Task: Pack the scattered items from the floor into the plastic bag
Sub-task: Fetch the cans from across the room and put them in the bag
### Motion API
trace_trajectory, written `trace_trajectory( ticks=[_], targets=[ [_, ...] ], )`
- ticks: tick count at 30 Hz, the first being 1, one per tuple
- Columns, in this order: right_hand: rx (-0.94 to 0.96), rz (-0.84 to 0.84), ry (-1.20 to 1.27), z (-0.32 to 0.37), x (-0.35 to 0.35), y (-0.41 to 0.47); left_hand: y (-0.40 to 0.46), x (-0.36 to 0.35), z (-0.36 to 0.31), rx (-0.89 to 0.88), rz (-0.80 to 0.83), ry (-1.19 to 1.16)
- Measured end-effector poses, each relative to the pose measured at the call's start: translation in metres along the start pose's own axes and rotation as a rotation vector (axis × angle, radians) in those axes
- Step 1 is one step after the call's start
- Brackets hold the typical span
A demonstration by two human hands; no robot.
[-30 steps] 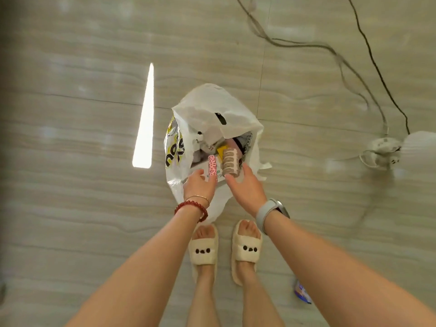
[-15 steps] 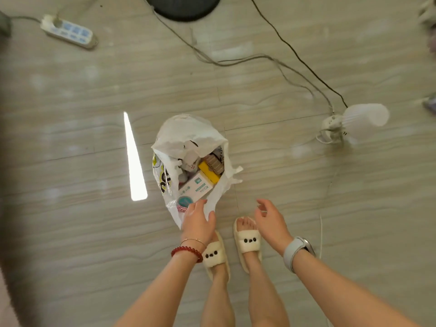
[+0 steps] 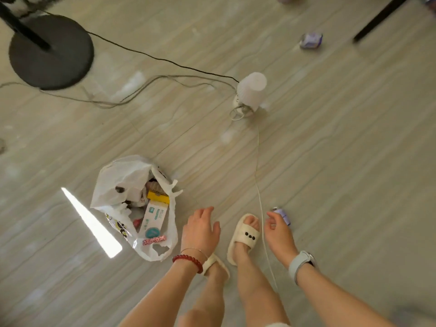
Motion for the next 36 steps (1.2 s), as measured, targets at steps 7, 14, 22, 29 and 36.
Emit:
trace_trajectory(
  ticks=[7,14,22,29,36],
  targets=[
    [-0.149,-0.106,0.023,-0.124,0.024,0.104,0.085,-0.098,-0.064,-0.172,0.058,0.251],
    [-0.108,-0.034,-0.312,-0.226,-0.038,0.237,0.203,-0.198,-0.054,-0.167,0.069,0.397],
    [-0.198,-0.038,-0.449,-0.271,-0.096,0.322,0.291,-0.251,-0.025,-0.229,0.086,0.511],
    [-0.353,-0.080,-0.066,-0.204,-0.043,0.260,0.267,-0.174,-0.067,-0.207,0.098,0.457],
    [-0.315,-0.219,0.357,-0.058,0.085,0.165,0.196,-0.014,-0.181,-0.287,0.042,0.312]
  ],
)
Point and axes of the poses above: each hand's wrist, its own y-axis towards the middle knuckle, its own x-axis out of the back of the hand, z = x × y, the point moved 5 cm from there along y, towards the middle knuckle, and after that the axes turned 5 degrees about -z, right-handed, at the moved point
